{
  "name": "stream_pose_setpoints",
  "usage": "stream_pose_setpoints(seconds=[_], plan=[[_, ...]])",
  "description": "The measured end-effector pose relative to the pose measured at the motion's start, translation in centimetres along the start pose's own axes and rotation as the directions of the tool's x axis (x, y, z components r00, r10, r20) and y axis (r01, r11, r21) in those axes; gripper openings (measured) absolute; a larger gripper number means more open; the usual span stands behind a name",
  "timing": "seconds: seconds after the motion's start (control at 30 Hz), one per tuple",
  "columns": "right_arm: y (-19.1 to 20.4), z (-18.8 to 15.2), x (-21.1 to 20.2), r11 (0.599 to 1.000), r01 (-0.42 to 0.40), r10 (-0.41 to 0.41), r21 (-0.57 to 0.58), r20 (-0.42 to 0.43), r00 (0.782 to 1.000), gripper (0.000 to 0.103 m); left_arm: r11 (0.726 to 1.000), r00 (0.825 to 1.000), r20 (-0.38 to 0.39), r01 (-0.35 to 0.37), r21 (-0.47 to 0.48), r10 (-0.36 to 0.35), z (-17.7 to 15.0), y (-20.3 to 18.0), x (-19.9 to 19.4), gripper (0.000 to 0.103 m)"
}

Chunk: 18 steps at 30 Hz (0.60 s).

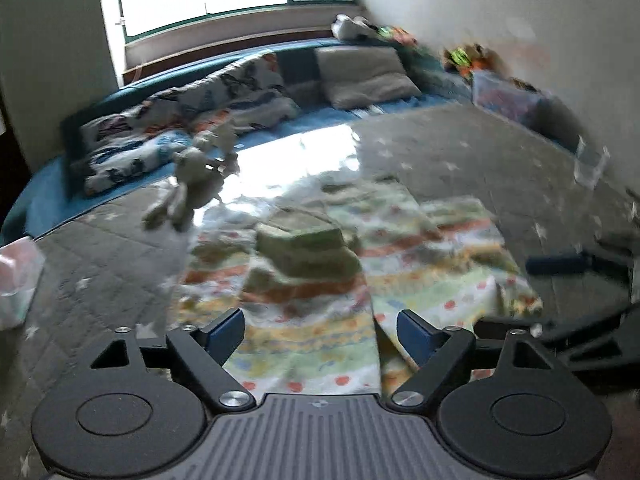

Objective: Fold clothes

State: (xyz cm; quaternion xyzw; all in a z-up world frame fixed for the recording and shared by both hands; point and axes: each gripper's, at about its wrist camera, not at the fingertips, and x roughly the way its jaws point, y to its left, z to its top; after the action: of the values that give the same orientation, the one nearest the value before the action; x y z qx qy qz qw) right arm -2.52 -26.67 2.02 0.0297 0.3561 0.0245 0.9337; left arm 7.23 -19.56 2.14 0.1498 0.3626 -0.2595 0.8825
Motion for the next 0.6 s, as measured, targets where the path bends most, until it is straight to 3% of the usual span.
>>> stream_pose_setpoints(seconds=[0.03, 0.1, 0.13, 0.2, 0.27, 0.47, 0.6], plan=[[0.0, 0.1, 0.2, 1.000, -0.005, 0.005, -0.003, -0.001, 1.000, 0.080, 1.000, 1.000, -0.015, 0.010, 0.007, -0.010, -0.2, 0.0, 0.4, 0.071], [0.0, 0.5, 0.7, 1.000, -0.012, 0.012, -0.009, -0.004, 1.000, 0.080, 0.999, 0.999, -0.042, 0.030, 0.014, -0.029, -0.7, 0.1, 1.1, 0.052], [0.0, 0.7, 1.0, 1.000, -0.017, 0.017, -0.009, -0.008, 1.000, 0.078, 0.999, 0.998, -0.052, 0.040, 0.014, -0.039, -0.9, 0.2, 1.3, 0.048], [0.0, 1.0, 1.6, 1.000, -0.028, 0.028, -0.007, -0.018, 0.999, 0.076, 0.998, 0.996, -0.066, 0.059, 0.012, -0.058, -1.2, 0.4, 1.8, 0.021], [0.1, 1.4, 2.1, 0.999, -0.037, 0.037, -0.002, -0.026, 0.999, 0.075, 0.998, 0.996, -0.060, 0.065, 0.003, -0.065, -1.4, 0.6, 1.7, 0.010], [0.9, 2.1, 3.0, 0.998, -0.052, 0.052, -0.024, -0.036, 0.998, 0.071, 0.997, 0.999, 0.050, -0.013, -0.081, 0.017, -2.0, 3.3, -2.0, 0.006], [1.8, 2.9, 4.1, 0.997, -0.073, 0.071, -0.040, -0.044, 0.996, 0.070, 0.978, 0.990, 0.103, -0.071, -0.198, 0.093, -3.4, 6.1, -5.3, 0.004]])
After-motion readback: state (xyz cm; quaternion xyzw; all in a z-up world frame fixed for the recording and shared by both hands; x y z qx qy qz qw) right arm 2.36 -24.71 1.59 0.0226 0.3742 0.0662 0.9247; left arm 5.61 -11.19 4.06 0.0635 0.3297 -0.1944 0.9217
